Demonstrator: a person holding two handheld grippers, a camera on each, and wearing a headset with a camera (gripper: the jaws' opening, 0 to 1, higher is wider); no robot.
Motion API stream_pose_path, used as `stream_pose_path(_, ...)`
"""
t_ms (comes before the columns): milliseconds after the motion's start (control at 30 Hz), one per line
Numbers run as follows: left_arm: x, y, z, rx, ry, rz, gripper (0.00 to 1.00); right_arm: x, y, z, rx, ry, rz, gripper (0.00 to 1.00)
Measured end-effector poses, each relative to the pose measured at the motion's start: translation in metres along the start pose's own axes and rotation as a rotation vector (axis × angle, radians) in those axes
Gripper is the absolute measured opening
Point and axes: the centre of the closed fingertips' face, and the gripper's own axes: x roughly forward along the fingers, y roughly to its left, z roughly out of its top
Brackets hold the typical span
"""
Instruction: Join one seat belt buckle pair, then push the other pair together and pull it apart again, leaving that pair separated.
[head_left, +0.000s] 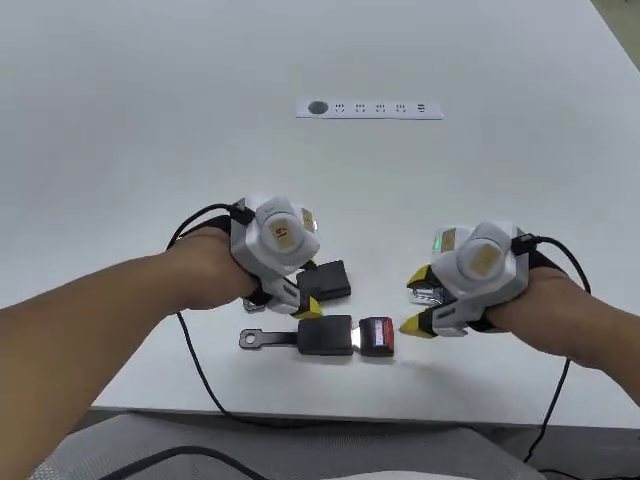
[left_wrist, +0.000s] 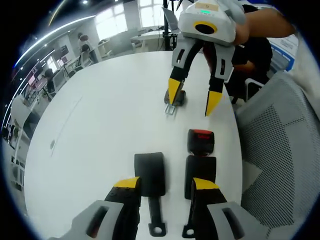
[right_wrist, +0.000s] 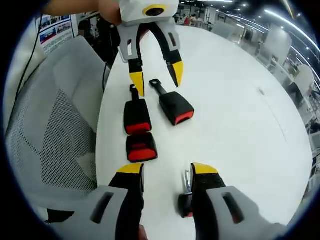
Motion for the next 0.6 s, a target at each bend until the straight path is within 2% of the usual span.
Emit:
stream_pose_path(67, 0.003, 0.003, -0.003, 0.004, 0.022, -0.003, 0.41, -0.001, -0.004, -0.007, -0.001, 0.018, -0.006, 0.34)
stream_pose_path(233, 0.012, 0.017, -0.005, -0.001, 0.035, 0.008, 0.42, -0.001, -0.014, -0.028, -0.002, 0.056, -0.019, 0.34)
stream_pose_path(333, 0.018, 0.021, -0.004, 0.014, 0.047, 0.001, 0.44, -0.001, -0.024, -0.04, 0.008, 0.073, -0.029, 0.36)
stream_pose_path(433, 0.025, 0.019, -0.007, 0.025, 0.067, -0.027, 0.44, 0.001, -0.029, -0.055, 0.015, 0.1, -0.034, 0.37)
stream_pose_path(600, 0.034, 0.017, -0.011, 0.031, 0.087, -0.053, 0.43, -0.003, -0.039, -0.058, 0.028, 0.11, -0.038, 0.36)
